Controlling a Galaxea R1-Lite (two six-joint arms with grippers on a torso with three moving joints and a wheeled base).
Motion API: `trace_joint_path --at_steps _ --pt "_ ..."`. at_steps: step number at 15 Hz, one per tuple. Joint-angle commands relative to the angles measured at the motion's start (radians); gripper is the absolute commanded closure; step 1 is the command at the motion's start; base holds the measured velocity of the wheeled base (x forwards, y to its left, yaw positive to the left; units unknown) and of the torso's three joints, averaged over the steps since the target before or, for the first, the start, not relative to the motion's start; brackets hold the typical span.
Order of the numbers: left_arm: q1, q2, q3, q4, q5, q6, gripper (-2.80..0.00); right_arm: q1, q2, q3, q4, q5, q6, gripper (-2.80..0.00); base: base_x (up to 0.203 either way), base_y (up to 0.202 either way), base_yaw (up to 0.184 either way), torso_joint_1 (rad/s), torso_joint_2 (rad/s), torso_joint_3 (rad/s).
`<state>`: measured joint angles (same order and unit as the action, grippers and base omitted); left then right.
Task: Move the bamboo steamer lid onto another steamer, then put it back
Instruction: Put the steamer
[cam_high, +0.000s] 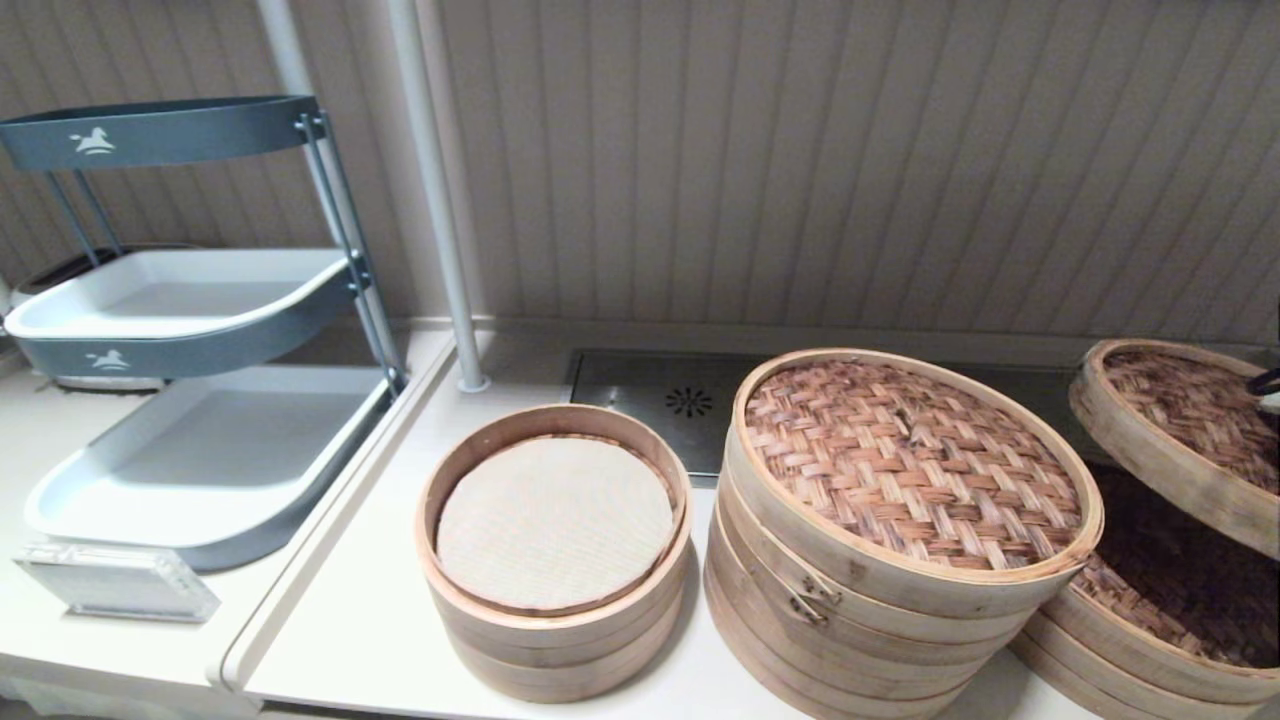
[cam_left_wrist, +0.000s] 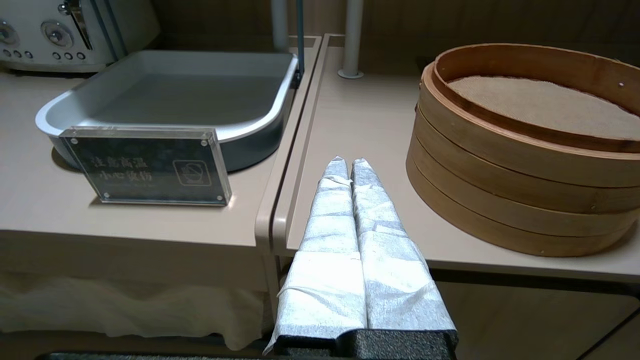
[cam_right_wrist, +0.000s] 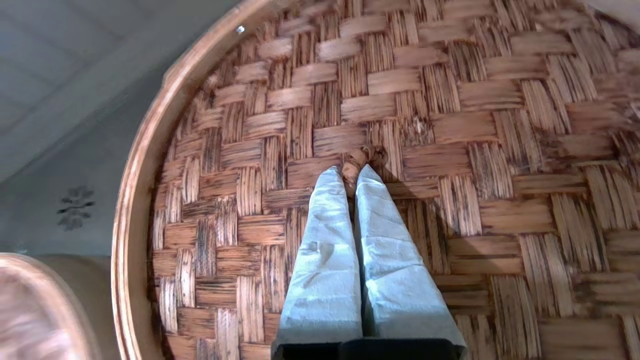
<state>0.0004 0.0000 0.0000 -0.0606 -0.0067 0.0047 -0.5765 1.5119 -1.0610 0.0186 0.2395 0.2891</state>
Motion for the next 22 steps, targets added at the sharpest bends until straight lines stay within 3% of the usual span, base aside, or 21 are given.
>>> trace_joint_path --at_steps 1,4,14,22 --pt "0.0 -0.003 0.025 -0.001 -0.001 0.0 0.0 0.031 -0.002 -0.063 0.033 -0.001 0.001 0.0 0.0 0.0 0.0 0.0 0.0 0.0" --pt "0.0 -0.003 0.025 -0.001 -0.001 0.0 0.0 0.075 -0.002 -0.148 0.143 0.0 0.0 0.0 0.0 0.0 0.0 0.0 0.0 0.0" --pt "0.0 -0.002 0.025 -0.001 -0.001 0.0 0.0 0.254 -0.013 -0.312 0.299 -0.026 0.004 0.0 0.0 0.0 0.0 0.0 0.0 0.0" --pt "0.0 -0.002 0.025 -0.001 0.0 0.0 0.0 0.567 0.02 -0.369 0.319 -0.226 0.005 0.0 0.0 0.0 0.0 0.0 0.0 0.0"
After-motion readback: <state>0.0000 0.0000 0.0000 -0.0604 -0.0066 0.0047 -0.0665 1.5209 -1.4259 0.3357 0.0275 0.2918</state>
